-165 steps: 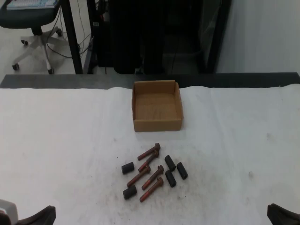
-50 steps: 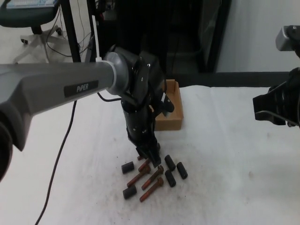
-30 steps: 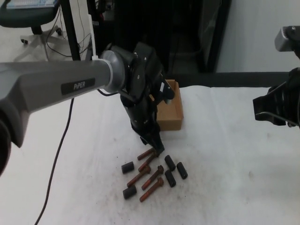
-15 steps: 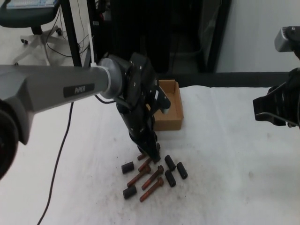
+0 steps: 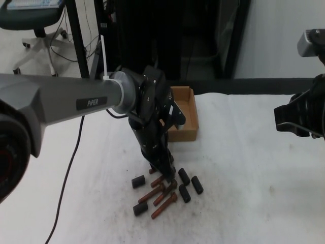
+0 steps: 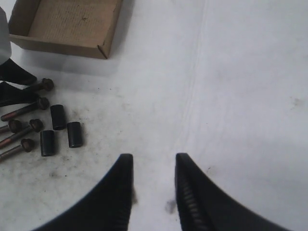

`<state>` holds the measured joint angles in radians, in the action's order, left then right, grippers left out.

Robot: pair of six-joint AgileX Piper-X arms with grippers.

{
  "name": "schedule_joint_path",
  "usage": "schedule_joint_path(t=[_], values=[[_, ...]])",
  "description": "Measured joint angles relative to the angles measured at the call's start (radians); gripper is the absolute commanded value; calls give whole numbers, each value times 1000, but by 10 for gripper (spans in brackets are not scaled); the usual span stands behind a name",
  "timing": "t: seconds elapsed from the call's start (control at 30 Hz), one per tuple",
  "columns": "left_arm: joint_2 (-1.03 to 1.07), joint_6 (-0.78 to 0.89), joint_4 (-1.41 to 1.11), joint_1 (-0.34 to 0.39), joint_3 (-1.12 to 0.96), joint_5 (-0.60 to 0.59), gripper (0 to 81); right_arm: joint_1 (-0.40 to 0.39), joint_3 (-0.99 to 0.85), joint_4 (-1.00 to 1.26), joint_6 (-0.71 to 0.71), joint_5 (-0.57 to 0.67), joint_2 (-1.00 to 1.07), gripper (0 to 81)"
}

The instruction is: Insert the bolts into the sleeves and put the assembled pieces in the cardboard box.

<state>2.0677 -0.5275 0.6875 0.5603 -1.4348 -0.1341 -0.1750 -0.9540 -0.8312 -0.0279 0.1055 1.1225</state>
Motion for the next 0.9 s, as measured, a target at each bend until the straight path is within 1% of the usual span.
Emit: schedule_joint_path(t=[0.5,0.53,0.57,0.6,0.7,0.9], values=[[15,0,-62,0,0,-12,305,0,0,0,0,0,0,290],[15,0,-62,0,0,-17,293,0,0,0,3,0,0,290],[17,0,-62,0,0,-21,261,0,0,0,5,0,0,290],[17,0,-59,0,0,-25,208,0,0,0,6,0,0,290],[23,-2,-50,0,-3,-46,4,0,0,0,14,0,0,279],[25,9,-37,0,-13,-48,0,5,0,0,21,0,0,137]])
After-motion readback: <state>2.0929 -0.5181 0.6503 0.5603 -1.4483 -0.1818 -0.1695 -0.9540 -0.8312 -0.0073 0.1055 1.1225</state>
